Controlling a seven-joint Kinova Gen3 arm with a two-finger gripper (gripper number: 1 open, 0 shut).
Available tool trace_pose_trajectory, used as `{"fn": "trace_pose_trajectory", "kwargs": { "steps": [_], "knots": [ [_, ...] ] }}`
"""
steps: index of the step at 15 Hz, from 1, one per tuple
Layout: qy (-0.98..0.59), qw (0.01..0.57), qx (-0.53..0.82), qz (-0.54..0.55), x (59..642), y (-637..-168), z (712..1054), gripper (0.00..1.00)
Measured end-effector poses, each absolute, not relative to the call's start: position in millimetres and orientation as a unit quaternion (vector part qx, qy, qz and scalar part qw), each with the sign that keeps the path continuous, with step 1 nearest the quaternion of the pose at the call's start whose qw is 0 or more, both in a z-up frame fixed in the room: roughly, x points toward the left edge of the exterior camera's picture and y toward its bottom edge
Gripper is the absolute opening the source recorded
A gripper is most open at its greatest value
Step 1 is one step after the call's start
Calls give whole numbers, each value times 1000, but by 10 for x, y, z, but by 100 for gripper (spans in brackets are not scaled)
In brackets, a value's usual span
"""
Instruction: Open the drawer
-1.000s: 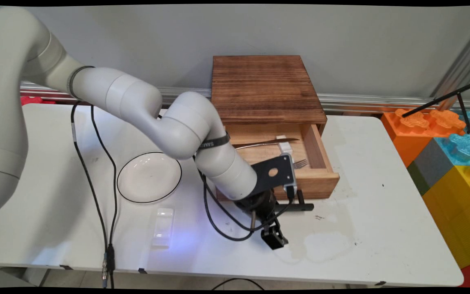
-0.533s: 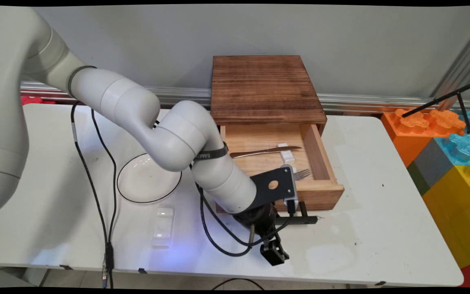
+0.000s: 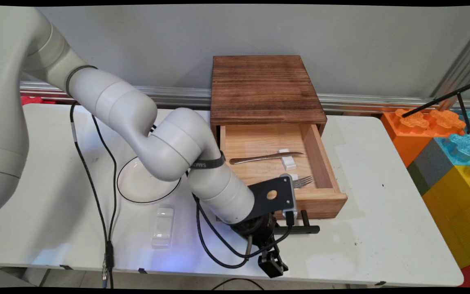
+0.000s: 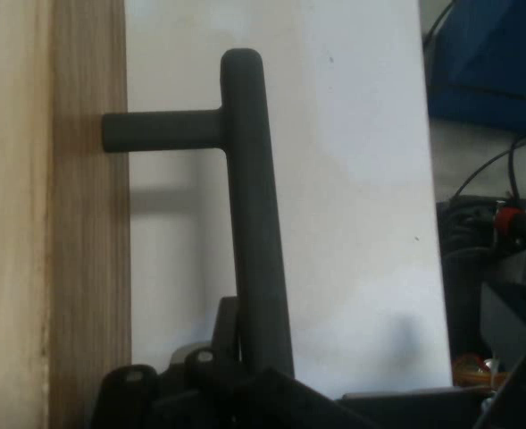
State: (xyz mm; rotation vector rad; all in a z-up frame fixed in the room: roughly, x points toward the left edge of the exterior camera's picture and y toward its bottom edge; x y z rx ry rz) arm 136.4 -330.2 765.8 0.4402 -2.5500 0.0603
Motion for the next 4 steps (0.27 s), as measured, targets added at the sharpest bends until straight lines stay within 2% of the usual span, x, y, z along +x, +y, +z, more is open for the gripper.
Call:
{"fn": "trace_pose_trajectory", "kwargs": {
  "steps": [4],
  "knots": [
    [-948,274,163,23,1364,-3251,7670,100]
  ]
}}
